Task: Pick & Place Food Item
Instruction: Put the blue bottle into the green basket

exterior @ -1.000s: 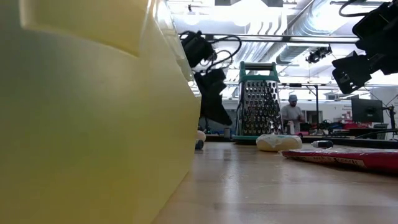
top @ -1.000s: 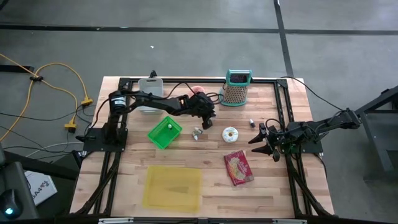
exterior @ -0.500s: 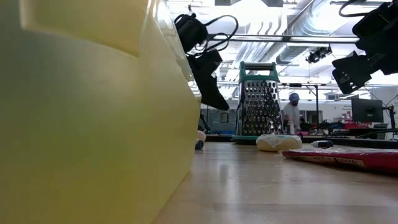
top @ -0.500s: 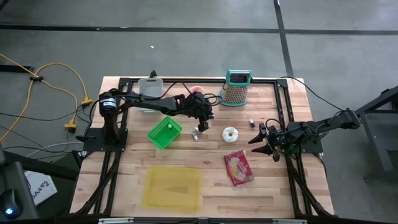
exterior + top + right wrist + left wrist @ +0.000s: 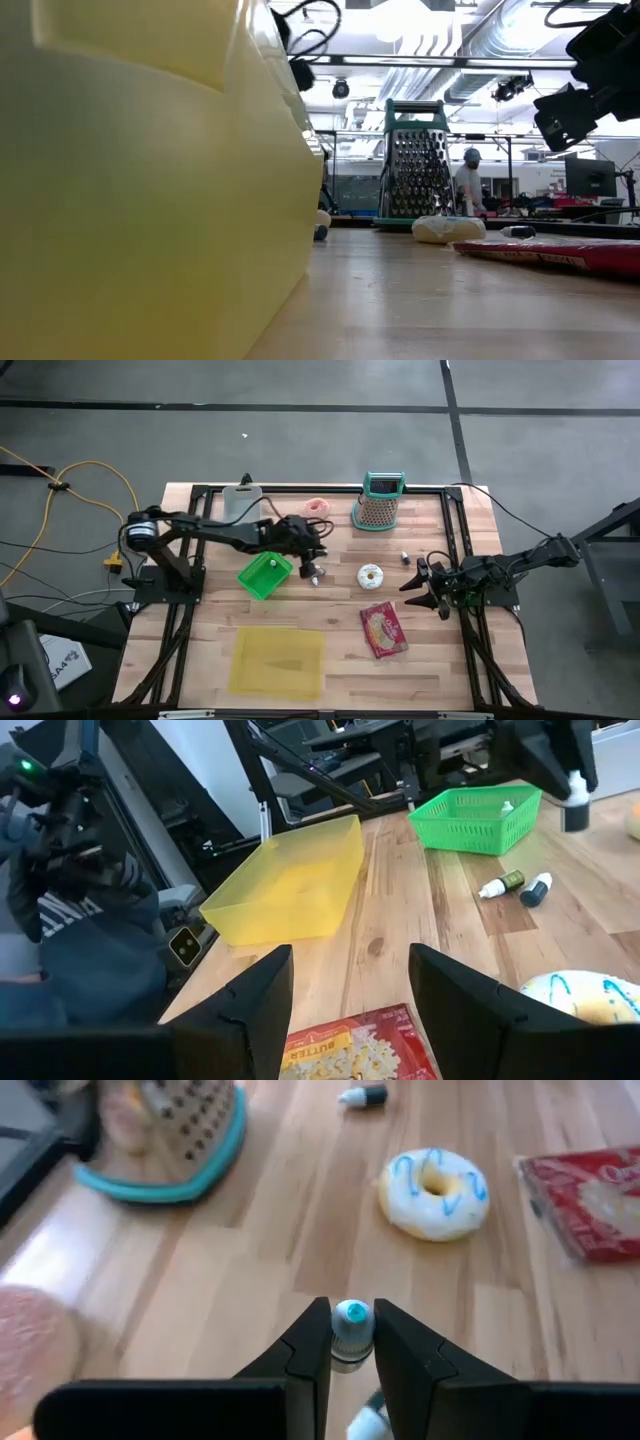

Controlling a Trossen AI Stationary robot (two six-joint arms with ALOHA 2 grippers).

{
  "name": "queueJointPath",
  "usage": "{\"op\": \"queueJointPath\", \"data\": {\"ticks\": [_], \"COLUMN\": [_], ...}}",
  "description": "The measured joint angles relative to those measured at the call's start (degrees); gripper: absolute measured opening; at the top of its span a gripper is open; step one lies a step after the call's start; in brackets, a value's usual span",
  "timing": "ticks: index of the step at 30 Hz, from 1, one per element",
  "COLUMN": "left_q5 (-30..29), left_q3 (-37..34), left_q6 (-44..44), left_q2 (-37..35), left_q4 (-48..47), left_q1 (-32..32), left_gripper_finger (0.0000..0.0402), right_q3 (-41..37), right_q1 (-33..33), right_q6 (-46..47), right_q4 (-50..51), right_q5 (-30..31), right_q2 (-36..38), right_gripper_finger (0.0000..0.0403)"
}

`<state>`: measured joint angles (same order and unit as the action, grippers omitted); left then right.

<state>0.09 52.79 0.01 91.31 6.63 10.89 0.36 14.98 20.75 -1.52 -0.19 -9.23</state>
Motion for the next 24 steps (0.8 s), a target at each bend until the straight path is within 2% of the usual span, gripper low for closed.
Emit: {"op": "queueJointPath", "data": {"ticks": [8,13,19,24], "left_q5": [-5.0,-7.5,-13.2,-17.4], "left_q3": [-9.3,-16.0,-22.8,-26.0], "left_q6": [-2.4,-6.8,-10.1,-14.3], "left_q2": [-11.2,-18.1,-26.7,-31.9], "left_q4": [-0.1,-2.0,-1.9,-6.7], "left_q1": [-2.4,-3.4,-7.2,-10.9], "left_gripper_finger": [0.0057,0.0057,0.0057,0.0057], "right_q3": [0.0,0.0,0.0,0.0], "right_q1": [0.0,0.0,0.0,0.0], "right_q6": [0.0,0.0,0.0,0.0], "right_q4": [-0.1,-0.1,0.0,0.0], "right_q5": [0.0,0.0,0.0,0.0], "right_q2": [-0.2,-0.4,-0.5,-0.6], "right_gripper_finger": [0.0188,0.0188,0.0188,0.0188]}}
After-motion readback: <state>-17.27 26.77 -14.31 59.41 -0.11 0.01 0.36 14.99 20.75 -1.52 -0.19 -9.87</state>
